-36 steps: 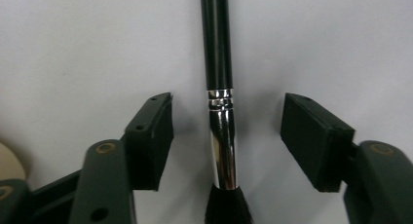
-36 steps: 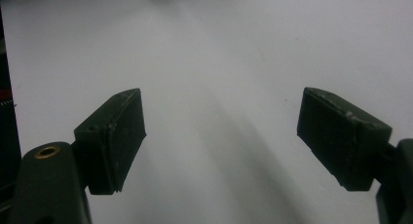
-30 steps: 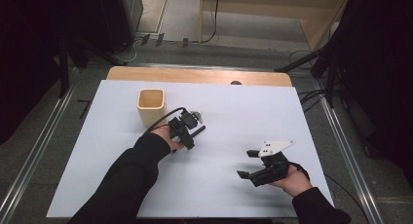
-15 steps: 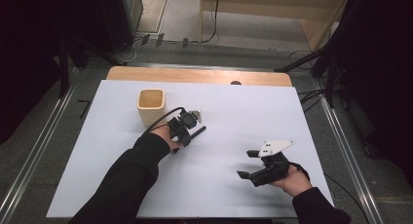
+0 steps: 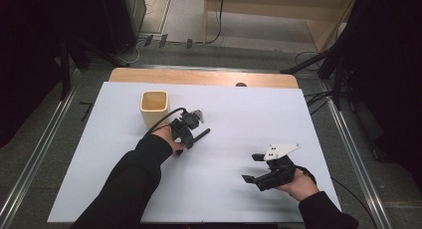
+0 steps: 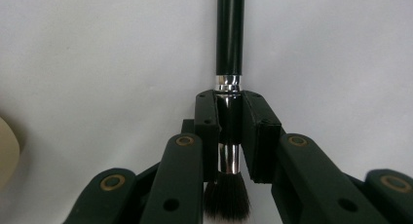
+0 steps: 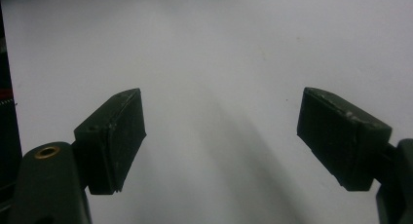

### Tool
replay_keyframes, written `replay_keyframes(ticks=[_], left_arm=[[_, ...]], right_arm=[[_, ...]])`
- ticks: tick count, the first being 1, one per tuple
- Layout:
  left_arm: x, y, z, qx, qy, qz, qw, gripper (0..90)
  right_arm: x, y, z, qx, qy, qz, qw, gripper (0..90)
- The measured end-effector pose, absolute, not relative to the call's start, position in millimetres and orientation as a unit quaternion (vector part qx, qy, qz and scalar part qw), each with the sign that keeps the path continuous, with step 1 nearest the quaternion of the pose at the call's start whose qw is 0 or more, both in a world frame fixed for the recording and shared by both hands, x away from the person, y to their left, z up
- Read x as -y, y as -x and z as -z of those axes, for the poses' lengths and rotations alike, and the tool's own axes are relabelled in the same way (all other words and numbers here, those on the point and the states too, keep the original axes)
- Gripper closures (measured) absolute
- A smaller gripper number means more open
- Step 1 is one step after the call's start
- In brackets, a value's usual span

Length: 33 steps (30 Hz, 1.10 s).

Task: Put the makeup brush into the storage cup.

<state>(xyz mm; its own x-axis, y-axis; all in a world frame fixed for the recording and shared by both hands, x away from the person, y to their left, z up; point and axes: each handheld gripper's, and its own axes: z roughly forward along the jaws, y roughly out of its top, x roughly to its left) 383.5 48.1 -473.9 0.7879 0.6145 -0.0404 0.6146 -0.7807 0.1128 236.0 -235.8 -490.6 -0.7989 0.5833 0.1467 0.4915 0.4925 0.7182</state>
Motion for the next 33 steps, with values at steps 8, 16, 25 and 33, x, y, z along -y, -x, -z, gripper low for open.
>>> replay_keyframes(ticks=[8, 16, 25, 33], left_arm=[[-53, -385, 465, -0.327, -0.942, 0.005, 0.08, 78.9], [-63, -381, 447, -0.323, -0.937, 0.045, 0.124, 78.9], [-73, -370, 428, -0.312, -0.934, 0.054, 0.166, 78.9], [-86, -358, 419, -0.31, -0.928, 0.053, 0.198, 78.9]], right_arm=[[236, -236, 490, -0.861, -0.309, -0.4, 0.058, 18.5], [236, -236, 490, -0.86, -0.311, -0.401, 0.061, 18.8], [233, -233, 486, -0.849, -0.3, -0.43, 0.059, 21.5], [230, -231, 484, -0.842, -0.302, -0.443, 0.06, 21.2]])
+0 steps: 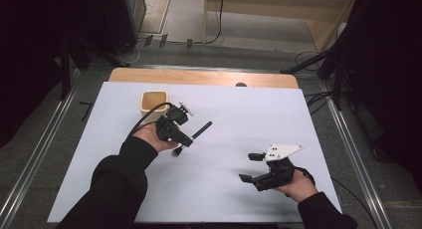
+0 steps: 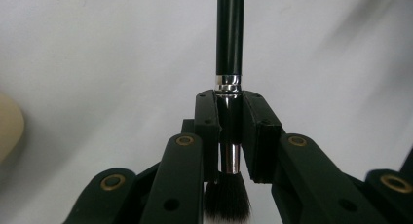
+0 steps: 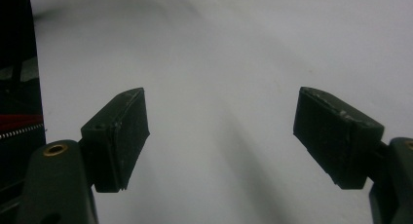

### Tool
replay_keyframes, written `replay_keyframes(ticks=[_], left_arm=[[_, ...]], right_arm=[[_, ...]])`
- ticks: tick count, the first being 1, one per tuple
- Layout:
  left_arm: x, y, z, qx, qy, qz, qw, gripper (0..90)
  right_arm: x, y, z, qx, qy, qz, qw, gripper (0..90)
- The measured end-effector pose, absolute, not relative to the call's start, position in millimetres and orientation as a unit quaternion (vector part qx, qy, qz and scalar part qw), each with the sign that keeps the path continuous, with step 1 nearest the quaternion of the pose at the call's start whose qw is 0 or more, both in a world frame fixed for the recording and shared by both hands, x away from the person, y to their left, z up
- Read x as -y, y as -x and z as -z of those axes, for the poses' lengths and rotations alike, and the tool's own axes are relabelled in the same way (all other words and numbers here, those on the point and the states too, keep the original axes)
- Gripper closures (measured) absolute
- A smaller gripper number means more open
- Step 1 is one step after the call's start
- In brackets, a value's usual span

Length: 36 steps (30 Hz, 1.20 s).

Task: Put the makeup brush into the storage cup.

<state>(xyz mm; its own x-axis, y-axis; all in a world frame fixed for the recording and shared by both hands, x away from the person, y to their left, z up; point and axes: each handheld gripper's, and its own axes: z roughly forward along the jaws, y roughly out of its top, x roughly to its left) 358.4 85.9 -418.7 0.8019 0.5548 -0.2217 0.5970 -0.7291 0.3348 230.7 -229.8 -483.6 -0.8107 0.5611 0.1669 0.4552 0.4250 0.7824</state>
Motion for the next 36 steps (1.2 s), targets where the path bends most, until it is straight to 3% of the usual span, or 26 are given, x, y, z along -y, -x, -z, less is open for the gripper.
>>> replay_keyframes(ticks=[23, 36], left_arm=[[-129, -332, 424, -0.33, -0.901, 0.078, 0.27, 78.8], [-150, -312, 430, -0.344, -0.882, 0.091, 0.309, 78.8]], right_arm=[[206, -236, 475, -0.838, -0.31, -0.45, 0.007, 16.1], [198, -240, 467, -0.811, -0.344, -0.472, 0.028, 19.0]])
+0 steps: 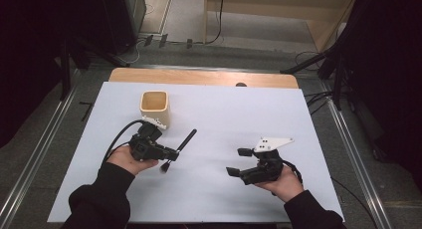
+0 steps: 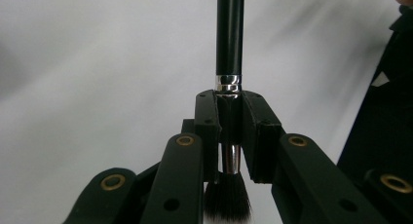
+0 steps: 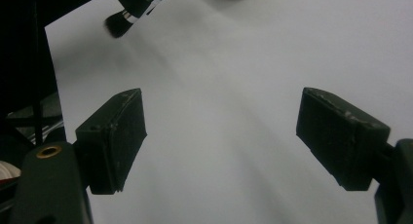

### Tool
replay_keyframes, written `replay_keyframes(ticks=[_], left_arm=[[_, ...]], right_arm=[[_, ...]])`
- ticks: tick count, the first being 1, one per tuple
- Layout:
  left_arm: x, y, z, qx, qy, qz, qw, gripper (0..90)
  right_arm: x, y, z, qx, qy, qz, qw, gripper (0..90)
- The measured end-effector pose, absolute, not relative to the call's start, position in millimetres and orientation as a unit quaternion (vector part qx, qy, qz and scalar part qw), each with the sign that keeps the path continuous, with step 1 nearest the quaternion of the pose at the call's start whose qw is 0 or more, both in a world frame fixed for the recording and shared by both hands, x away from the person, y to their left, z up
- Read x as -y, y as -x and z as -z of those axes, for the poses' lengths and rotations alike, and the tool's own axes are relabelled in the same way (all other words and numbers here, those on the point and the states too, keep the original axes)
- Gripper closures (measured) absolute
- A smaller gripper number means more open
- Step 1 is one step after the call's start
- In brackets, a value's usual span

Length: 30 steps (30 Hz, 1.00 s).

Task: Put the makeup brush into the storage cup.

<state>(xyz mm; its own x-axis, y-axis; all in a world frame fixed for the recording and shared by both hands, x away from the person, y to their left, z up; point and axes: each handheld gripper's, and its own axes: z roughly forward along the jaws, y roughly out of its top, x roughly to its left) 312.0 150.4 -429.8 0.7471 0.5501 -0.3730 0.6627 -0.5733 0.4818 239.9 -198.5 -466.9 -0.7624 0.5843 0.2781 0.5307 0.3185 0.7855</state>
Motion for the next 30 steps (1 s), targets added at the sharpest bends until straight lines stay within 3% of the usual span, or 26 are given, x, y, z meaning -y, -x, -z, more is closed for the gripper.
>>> replay_keyframes(ticks=[30], left_arm=[[-164, -292, 443, -0.368, -0.819, 0.151, 0.413, 78.8]], right_arm=[[182, -241, 460, -0.781, -0.381, -0.495, 0.0, 20.2]])
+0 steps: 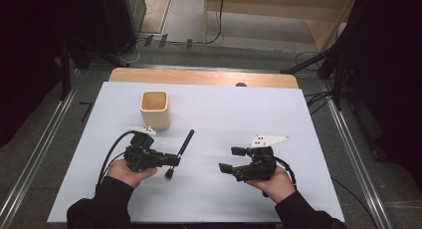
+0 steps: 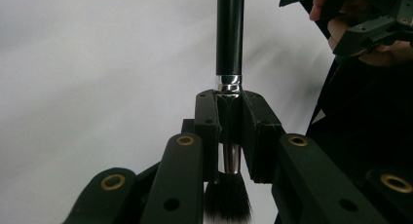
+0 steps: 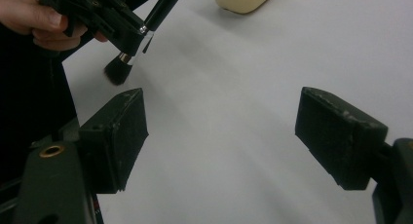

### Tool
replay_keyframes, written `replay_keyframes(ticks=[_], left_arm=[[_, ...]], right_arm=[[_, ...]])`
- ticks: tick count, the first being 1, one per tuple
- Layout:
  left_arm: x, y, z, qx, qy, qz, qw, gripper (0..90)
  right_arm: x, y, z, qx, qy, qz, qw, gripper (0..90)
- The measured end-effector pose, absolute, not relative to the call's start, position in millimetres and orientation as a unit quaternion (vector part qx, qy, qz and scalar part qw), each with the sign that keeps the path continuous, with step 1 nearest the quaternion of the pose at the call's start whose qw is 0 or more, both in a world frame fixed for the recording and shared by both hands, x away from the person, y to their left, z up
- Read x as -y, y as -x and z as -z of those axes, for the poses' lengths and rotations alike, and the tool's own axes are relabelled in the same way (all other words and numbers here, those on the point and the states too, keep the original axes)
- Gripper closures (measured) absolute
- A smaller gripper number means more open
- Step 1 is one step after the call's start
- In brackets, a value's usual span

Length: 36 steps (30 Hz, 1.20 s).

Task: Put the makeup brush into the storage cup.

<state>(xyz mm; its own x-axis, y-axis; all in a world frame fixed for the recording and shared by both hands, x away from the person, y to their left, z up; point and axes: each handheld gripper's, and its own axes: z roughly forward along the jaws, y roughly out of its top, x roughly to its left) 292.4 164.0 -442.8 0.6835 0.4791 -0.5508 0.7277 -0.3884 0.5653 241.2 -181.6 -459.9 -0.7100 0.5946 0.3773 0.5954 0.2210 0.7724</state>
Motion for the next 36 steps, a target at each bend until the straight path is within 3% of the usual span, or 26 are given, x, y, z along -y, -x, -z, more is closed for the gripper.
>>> replay_keyframes(ticks=[18, 23, 36], left_arm=[[-155, -292, 445, -0.367, -0.814, 0.148, 0.426, 78.8], [-157, -293, 446, -0.369, -0.806, 0.156, 0.435, 78.8], [-154, -294, 448, -0.37, -0.803, 0.145, 0.443, 78.8]], right_arm=[[169, -243, 447, 0.735, 0.435, 0.52, -0.021, 22.0], [163, -243, 442, 0.712, 0.454, 0.535, -0.008, 23.5], [143, -238, 428, 0.693, 0.513, 0.504, -0.059, 27.5]])
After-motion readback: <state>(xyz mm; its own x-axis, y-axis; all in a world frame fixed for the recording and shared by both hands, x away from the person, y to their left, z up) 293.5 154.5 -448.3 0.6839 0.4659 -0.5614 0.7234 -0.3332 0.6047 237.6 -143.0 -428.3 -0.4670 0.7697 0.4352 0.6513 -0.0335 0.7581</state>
